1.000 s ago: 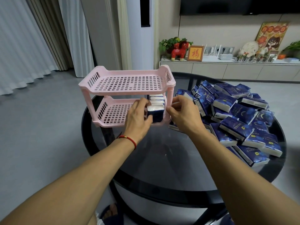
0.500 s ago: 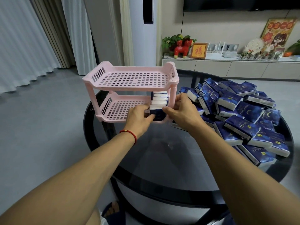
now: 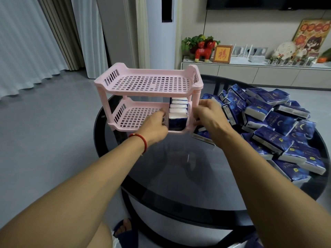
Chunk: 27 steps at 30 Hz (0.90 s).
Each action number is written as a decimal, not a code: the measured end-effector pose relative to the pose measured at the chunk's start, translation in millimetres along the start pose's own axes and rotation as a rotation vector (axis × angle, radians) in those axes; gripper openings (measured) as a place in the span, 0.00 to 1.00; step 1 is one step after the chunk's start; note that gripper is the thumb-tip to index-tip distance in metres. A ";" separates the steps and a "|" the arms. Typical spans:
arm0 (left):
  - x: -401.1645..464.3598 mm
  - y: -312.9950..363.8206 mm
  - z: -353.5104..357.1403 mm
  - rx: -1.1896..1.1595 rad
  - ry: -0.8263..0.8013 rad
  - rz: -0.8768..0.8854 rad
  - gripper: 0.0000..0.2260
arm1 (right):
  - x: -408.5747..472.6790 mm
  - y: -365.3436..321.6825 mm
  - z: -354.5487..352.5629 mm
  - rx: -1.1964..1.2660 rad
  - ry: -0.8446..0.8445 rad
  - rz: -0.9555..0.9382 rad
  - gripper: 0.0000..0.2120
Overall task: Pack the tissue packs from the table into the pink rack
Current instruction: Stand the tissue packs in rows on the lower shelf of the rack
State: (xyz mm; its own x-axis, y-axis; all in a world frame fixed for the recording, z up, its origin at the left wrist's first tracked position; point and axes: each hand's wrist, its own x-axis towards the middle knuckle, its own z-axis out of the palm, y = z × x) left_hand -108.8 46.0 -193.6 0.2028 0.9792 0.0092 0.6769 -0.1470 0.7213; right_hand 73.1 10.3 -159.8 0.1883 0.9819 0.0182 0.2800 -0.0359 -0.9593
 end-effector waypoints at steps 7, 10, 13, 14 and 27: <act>31.0 26.2 1.3 -1.087 0.057 -0.249 0.21 | 25.4 2.4 -8.0 0.666 -0.002 0.193 0.34; 46.8 30.3 14.0 -1.258 -0.038 -0.263 0.28 | 35.2 0.3 -14.7 0.814 -0.197 0.272 0.46; 61.4 25.0 21.4 -1.296 -0.073 -0.239 0.32 | 38.1 -2.0 -19.3 0.859 -0.286 0.309 0.48; 64.8 22.6 22.7 -1.297 -0.079 -0.226 0.32 | 37.5 -3.0 -19.3 0.853 -0.304 0.313 0.48; 74.2 25.7 23.8 -1.220 -0.045 -0.234 0.25 | 31.8 -13.4 -8.1 0.819 -0.342 0.301 0.43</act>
State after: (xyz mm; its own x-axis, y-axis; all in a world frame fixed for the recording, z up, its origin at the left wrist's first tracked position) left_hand -59.5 111.5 -190.9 0.2064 0.9550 -0.2131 -0.3945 0.2805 0.8750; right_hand 82.9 40.5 -144.1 -0.1787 0.9585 -0.2222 -0.5101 -0.2834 -0.8121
